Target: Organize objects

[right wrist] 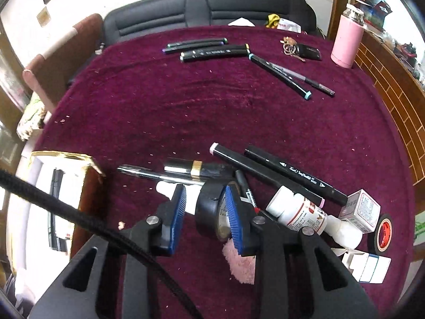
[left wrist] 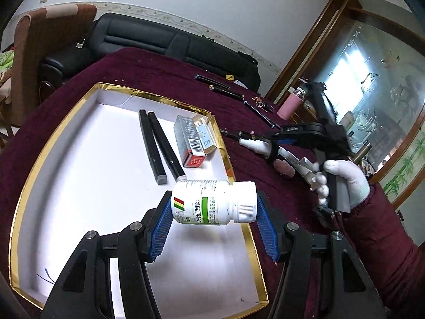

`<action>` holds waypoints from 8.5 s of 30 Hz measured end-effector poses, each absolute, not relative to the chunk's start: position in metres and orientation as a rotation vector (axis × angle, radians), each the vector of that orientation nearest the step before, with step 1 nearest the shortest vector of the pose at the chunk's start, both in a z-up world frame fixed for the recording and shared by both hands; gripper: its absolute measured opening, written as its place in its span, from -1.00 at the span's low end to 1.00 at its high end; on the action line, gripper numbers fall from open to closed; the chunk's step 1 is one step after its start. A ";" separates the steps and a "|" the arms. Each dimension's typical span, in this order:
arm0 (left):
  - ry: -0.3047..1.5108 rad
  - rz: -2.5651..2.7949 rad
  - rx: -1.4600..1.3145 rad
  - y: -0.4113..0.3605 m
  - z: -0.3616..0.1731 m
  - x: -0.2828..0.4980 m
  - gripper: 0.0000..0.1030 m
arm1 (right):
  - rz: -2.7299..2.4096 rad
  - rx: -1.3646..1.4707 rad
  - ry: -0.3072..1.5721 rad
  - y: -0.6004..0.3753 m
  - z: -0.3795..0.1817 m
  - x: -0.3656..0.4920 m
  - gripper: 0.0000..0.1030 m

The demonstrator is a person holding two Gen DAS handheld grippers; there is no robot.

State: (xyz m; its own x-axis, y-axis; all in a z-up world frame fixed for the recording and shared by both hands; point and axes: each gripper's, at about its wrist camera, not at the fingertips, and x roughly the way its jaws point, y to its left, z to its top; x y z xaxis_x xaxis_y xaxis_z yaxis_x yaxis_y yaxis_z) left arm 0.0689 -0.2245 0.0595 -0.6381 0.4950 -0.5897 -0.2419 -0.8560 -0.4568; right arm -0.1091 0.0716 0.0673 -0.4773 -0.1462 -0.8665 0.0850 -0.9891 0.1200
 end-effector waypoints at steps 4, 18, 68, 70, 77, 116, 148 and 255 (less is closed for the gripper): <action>-0.472 2.466 -1.030 -0.225 0.060 0.072 0.04 | -2.604 1.552 -0.079 0.082 0.069 -0.107 -0.69; -0.484 2.465 -1.053 -0.224 0.059 0.076 0.04 | -2.756 1.389 -0.237 0.167 0.112 -0.053 -0.70; -0.609 2.602 -1.438 -0.321 0.029 -0.126 0.05 | -1.983 1.442 -0.491 -0.124 0.037 -0.127 -0.68; -0.631 2.603 -1.448 -0.320 0.029 -0.127 0.05 | -1.972 1.448 -0.504 -0.124 0.036 -0.129 -0.67; -0.759 2.568 -1.429 -0.333 0.033 -0.123 0.05 | -1.928 1.434 -0.559 -0.125 0.036 -0.131 -0.40; -0.745 2.672 -1.092 -0.360 0.095 -0.035 0.21 | -1.820 1.419 -0.334 -0.165 0.059 -0.087 -0.31; -0.114 2.228 -1.320 -0.064 0.071 -0.012 0.21 | -2.417 1.214 -0.822 0.249 0.077 0.041 0.01; -0.454 2.610 -1.491 -0.285 0.019 -0.107 -0.26 | -2.057 1.492 -0.271 -0.079 0.063 -0.066 -0.74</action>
